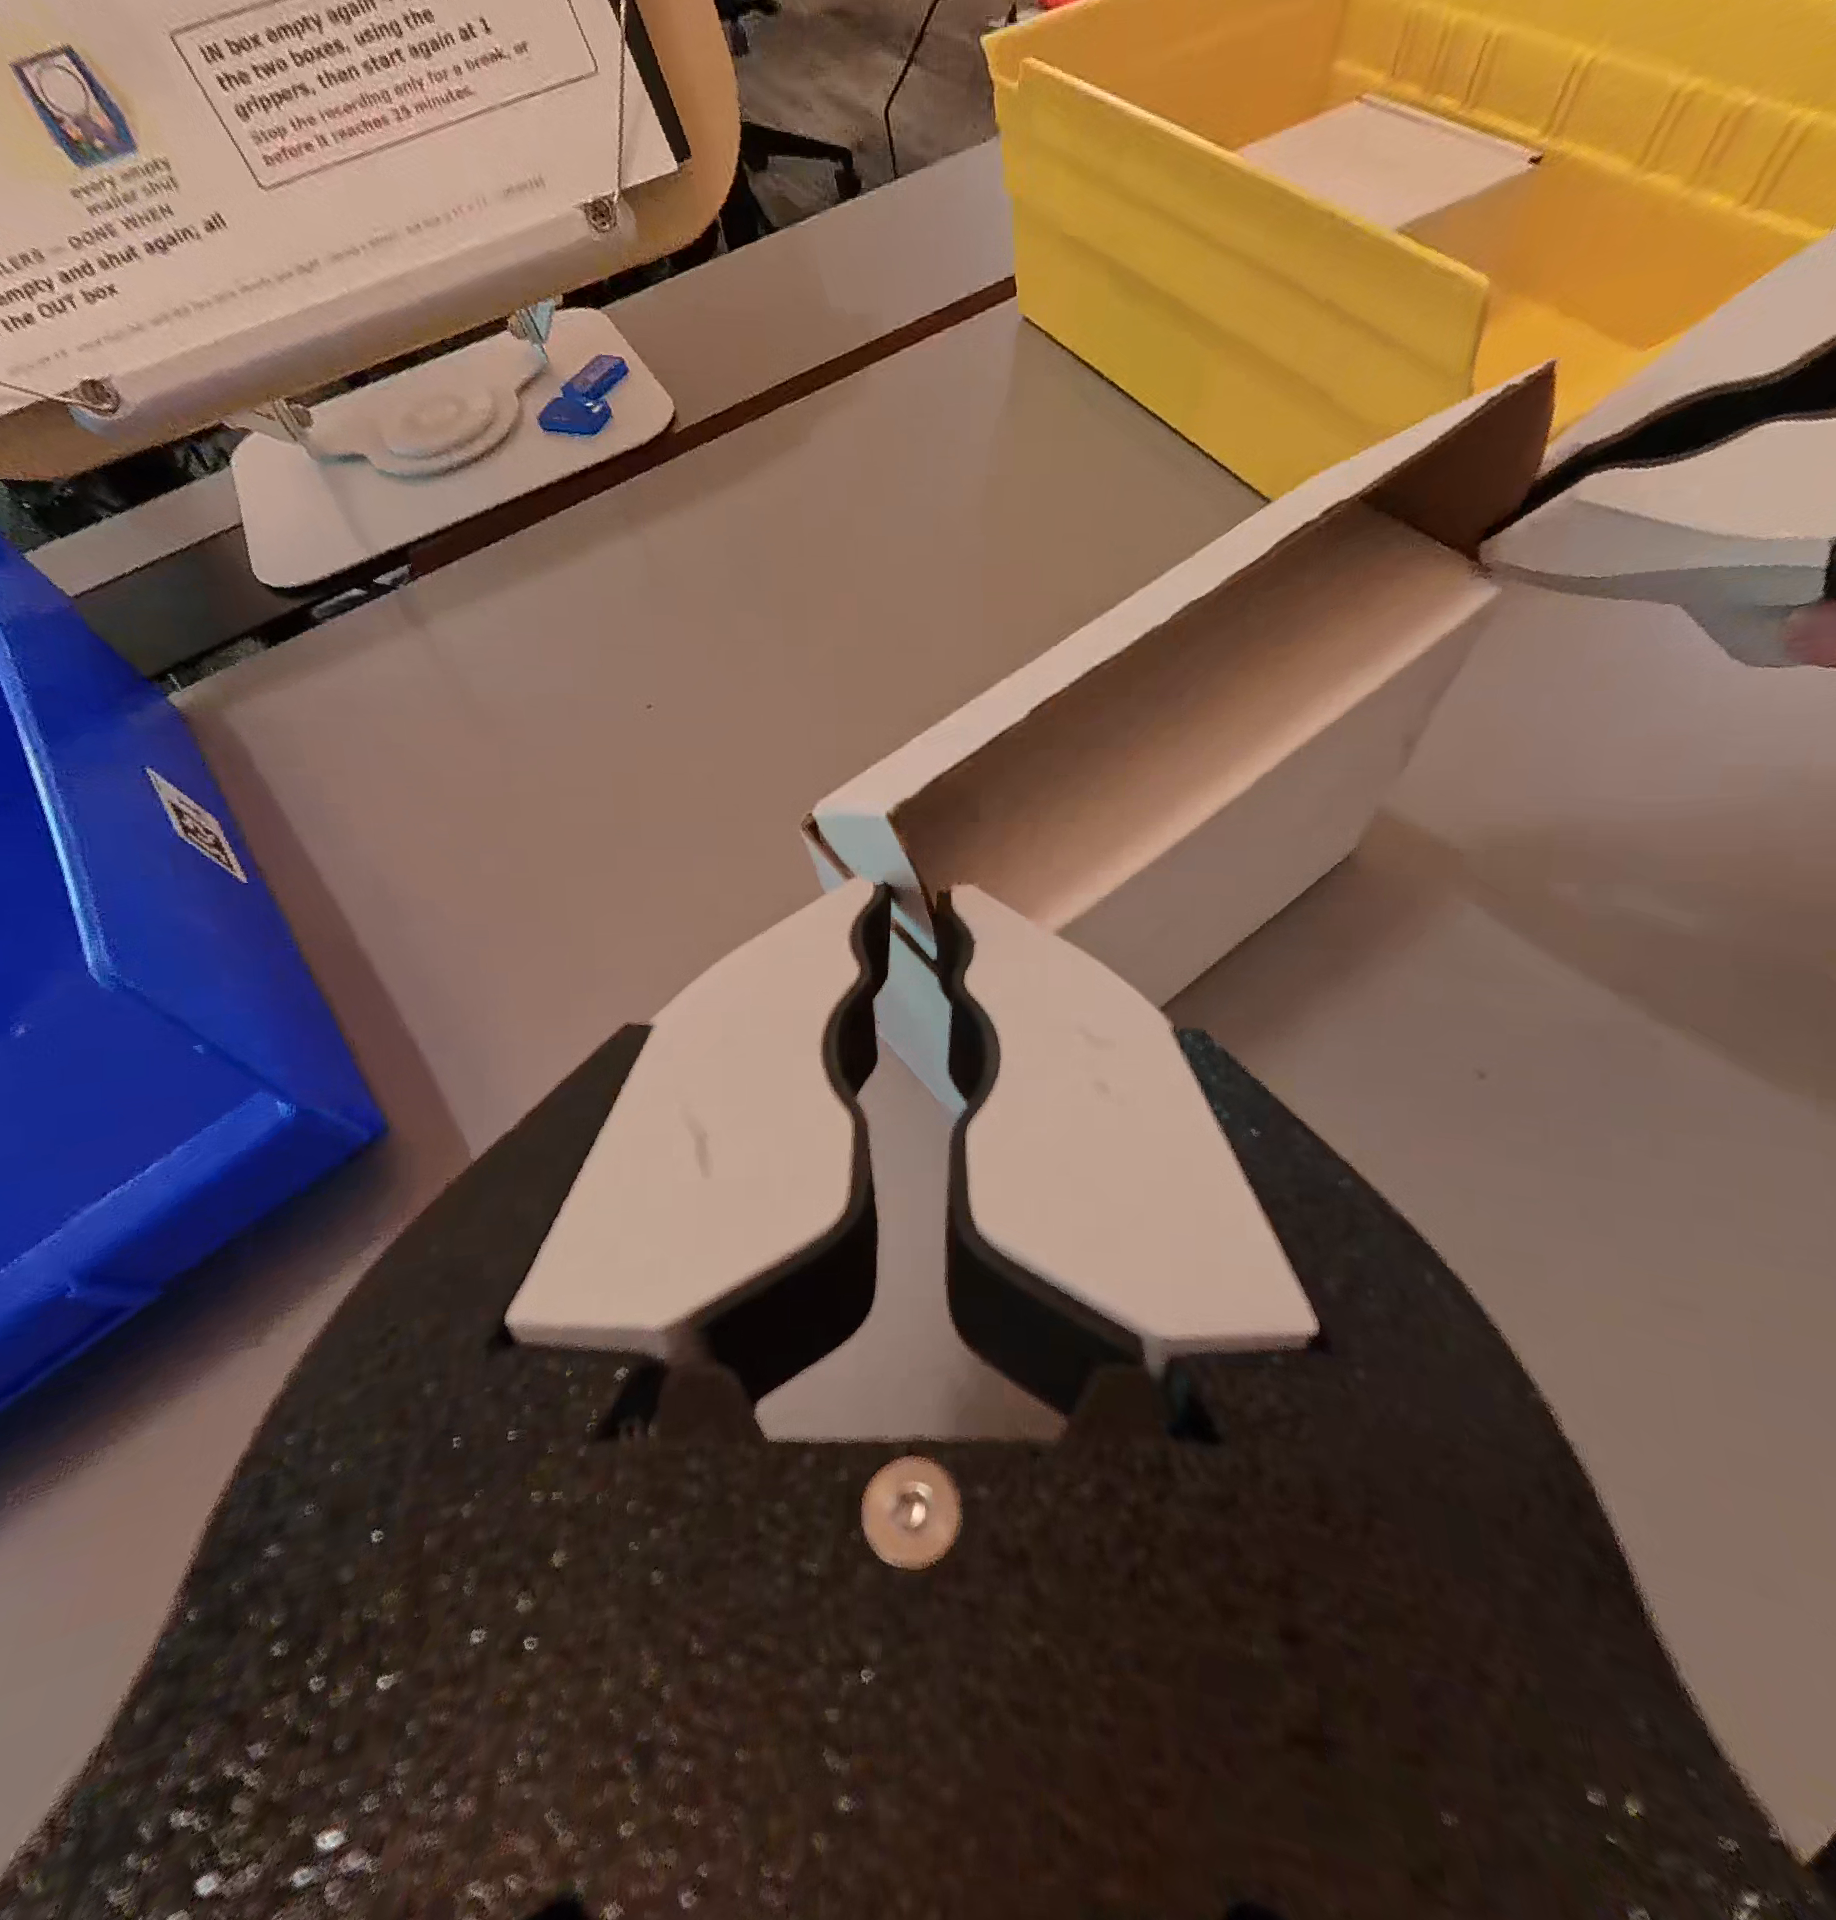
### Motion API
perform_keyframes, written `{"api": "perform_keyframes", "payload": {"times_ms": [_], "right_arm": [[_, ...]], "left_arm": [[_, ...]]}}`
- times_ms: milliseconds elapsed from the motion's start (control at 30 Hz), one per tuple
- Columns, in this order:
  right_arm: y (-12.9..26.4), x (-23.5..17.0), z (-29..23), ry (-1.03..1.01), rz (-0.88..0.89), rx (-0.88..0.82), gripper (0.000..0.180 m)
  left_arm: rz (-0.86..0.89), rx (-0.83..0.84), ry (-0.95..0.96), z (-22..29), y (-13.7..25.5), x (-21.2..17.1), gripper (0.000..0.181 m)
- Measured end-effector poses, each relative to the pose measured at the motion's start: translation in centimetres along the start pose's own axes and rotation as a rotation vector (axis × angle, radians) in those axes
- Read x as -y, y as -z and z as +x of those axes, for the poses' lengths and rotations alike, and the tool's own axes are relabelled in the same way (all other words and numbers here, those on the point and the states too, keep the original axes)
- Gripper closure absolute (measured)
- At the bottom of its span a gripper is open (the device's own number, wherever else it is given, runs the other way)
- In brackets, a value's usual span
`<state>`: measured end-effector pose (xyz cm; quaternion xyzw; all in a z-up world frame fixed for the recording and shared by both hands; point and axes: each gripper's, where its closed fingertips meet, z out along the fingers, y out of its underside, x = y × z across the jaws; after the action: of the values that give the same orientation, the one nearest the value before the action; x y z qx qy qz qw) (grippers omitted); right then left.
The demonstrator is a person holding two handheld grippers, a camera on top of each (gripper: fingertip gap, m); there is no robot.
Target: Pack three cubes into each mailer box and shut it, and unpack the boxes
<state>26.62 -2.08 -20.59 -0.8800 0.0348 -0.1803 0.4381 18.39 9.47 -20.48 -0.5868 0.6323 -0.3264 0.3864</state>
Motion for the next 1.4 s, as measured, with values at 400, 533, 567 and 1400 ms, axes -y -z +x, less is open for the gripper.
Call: {"api": "perform_keyframes", "payload": {"times_ms": [400,533,567,1400], "right_arm": [[3.0,4.0,1.9,0.187,0.243,-0.166,0.18],[3.0,5.7,3.2,0.449,0.327,-0.434,0.18],[2.5,5.5,3.2,0.499,0.294,-0.467,0.18],[-0.1,1.0,0.7,0.447,0.18,-0.139,0.18]], "left_arm": [[0.241,-0.016,-0.11,-0.9,3.1,4.1,0.177],[0.235,0.045,-0.328,-1.6,2.1,5.3,0.181],[0.232,0.05,-0.384,-1.5,1.7,5.6,0.181],[0.271,-0.063,-0.571,1.0,-1.5,1.4,0.181]]}}
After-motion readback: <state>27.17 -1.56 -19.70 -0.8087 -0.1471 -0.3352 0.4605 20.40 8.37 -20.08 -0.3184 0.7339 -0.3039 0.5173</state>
